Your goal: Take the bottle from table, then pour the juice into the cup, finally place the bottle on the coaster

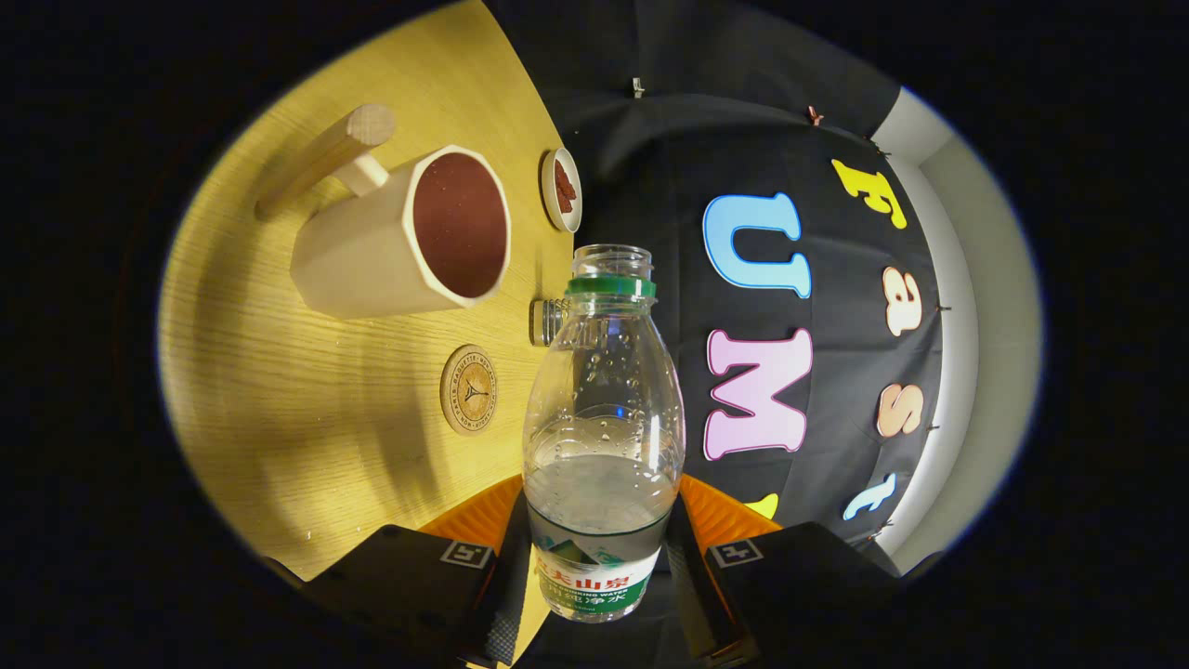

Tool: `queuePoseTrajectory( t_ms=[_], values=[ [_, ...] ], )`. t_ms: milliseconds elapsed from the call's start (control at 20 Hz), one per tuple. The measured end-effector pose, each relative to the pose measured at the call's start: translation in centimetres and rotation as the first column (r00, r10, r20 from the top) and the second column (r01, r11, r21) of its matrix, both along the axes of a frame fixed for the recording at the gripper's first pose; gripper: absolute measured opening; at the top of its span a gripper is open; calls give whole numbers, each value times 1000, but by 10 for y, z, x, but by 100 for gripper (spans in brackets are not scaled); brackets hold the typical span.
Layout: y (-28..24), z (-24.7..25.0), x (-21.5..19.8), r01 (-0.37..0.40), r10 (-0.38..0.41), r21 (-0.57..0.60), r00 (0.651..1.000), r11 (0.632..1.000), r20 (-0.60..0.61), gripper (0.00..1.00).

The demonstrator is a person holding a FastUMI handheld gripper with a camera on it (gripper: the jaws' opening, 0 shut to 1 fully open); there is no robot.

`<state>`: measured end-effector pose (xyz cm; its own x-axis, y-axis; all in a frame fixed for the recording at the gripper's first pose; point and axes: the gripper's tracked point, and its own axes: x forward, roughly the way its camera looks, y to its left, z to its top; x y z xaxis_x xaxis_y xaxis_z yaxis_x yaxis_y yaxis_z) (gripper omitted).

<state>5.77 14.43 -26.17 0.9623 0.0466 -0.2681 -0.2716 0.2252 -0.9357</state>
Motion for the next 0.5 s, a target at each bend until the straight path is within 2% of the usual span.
queuePoseTrajectory(
  t_ms=[500],
  values=[
    [2, 1, 1, -59, 60, -128, 998, 990, -2, 69]
  ],
)
